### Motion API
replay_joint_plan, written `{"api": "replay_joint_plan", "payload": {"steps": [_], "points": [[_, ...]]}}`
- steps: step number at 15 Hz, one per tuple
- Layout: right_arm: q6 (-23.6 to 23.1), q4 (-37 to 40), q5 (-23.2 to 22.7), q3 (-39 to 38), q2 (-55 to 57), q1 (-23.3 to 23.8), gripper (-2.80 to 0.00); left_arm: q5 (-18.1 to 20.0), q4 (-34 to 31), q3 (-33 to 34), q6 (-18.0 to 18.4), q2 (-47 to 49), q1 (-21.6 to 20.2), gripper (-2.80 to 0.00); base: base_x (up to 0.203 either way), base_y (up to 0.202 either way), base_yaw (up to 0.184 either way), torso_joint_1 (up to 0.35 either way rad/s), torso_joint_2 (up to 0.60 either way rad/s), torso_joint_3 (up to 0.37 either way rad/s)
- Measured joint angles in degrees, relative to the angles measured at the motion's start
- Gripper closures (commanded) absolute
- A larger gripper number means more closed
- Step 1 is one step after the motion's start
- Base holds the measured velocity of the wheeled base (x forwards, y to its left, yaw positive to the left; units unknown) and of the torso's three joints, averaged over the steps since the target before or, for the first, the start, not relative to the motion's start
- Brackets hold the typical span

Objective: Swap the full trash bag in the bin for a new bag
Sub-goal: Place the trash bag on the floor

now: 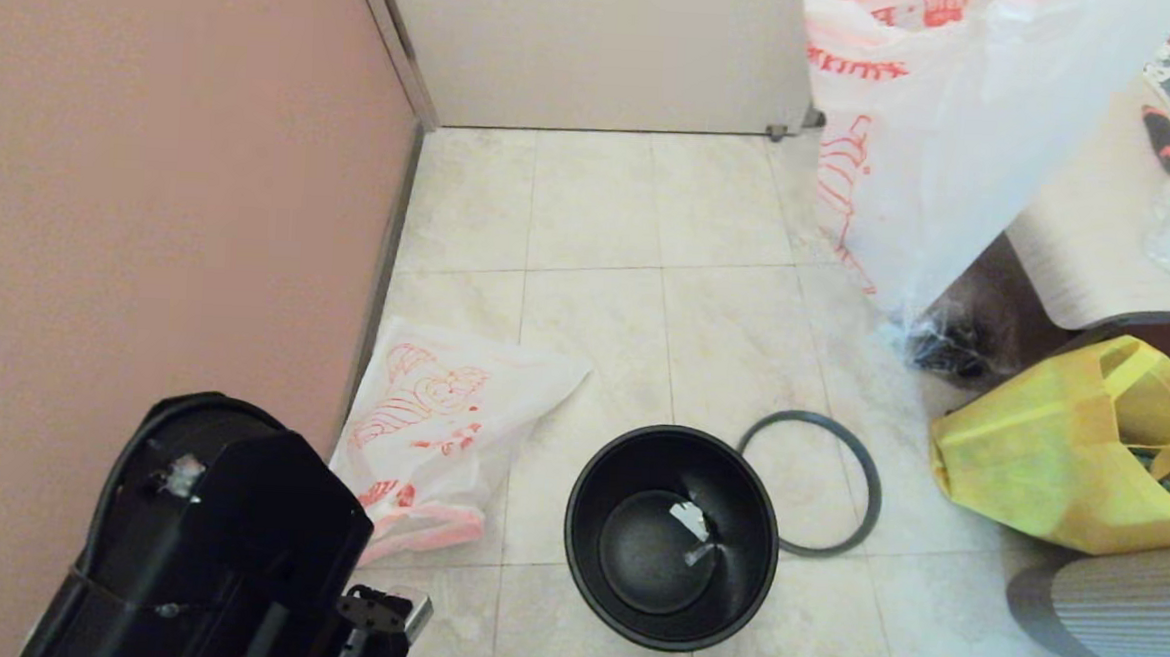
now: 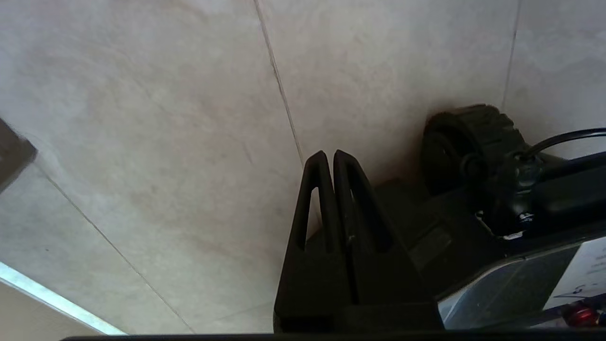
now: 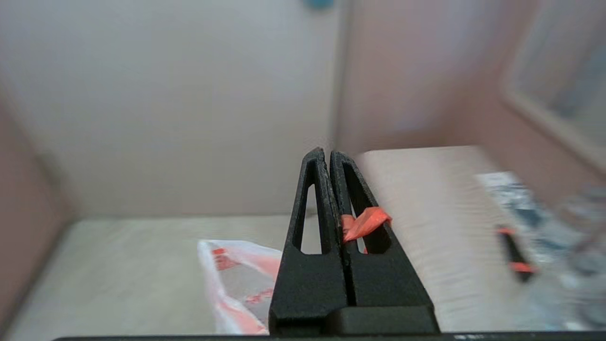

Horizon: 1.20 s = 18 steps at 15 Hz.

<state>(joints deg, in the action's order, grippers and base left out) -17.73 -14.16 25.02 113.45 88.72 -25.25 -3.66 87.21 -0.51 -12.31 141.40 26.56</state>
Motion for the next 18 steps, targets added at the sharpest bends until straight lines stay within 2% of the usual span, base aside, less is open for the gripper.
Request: {"api": "replay_joint_plan", "payload": {"steps": [3,6,9,11,14,18], "points": [[3.78,-3.96,-1.09,-0.59,5.97,7.08,0.0,0.18,0.0,-0.22,0.0,0.63,-0.21,0.0,0.0,0.0,0.0,0.0,0.0,0.0],[6.75,-7.61,-3.65,-0.74,17.25,14.35,0.0,0.46,0.0,-0.09,0.02,0.87,-0.02,0.0,0.0,0.0,0.0,0.0,0.0,0.0],[5.94,-13.92,-6.34,-0.61,32.31,19.86,0.0,3.79,-0.04,0.38,0.0,0.85,0.07,0.0,0.0,0.0,0.0,0.0,0.0,0.0],[4.79,-18.43,-7.29,-0.51,42.36,22.86,0.0,4.23,-0.02,0.46,0.01,0.85,-0.02,0.0,0.0,0.0,0.0,0.0,0.0,0.0],[4.07,-22.34,-7.25,-0.51,50.58,24.94,0.0,4.25,-0.02,0.51,0.02,0.87,-0.18,0.0,0.0,0.0,0.0,0.0,0.0,0.0],[1.0,-22.46,-2.75,-4.59,50.48,25.76,0.0,4.25,-0.03,0.51,0.02,0.87,-0.26,0.0,0.0,0.0,0.0,0.0,0.0,0.0]]}}
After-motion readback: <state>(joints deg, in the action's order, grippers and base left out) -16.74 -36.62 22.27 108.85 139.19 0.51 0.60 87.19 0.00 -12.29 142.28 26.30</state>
